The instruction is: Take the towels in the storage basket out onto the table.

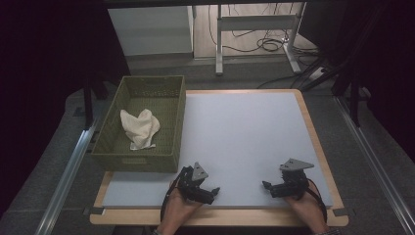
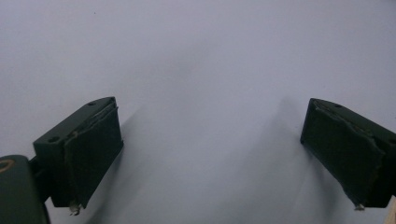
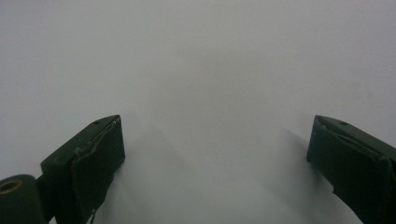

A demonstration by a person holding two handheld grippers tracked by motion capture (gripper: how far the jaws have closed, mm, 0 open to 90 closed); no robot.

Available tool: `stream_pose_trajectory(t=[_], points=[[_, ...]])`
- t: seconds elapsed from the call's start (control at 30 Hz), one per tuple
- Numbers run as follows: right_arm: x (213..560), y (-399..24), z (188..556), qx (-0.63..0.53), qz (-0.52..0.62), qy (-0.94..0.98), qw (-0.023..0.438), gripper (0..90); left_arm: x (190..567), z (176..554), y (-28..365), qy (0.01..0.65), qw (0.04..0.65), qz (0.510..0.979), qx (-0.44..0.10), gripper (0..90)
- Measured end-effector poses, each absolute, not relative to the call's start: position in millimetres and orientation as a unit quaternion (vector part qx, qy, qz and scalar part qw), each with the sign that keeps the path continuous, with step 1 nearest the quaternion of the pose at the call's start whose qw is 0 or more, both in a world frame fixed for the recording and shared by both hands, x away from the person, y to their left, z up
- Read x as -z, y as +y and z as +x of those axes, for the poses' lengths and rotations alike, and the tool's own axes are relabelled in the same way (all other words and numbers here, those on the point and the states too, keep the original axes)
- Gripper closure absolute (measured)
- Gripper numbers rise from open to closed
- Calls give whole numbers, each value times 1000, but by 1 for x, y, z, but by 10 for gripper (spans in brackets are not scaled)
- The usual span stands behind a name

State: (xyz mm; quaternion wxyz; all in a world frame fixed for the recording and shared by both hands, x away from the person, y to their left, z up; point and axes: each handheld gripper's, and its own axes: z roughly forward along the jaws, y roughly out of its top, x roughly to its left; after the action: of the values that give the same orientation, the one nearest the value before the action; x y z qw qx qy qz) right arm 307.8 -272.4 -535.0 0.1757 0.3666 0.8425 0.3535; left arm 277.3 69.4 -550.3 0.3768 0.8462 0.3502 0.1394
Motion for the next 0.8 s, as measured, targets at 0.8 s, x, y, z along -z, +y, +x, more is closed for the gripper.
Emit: stream_pose_trajectory(t=[0.8], points=[[535, -274, 307, -357, 363, 843, 174, 43, 551, 276, 71, 348, 382, 845, -139, 63]])
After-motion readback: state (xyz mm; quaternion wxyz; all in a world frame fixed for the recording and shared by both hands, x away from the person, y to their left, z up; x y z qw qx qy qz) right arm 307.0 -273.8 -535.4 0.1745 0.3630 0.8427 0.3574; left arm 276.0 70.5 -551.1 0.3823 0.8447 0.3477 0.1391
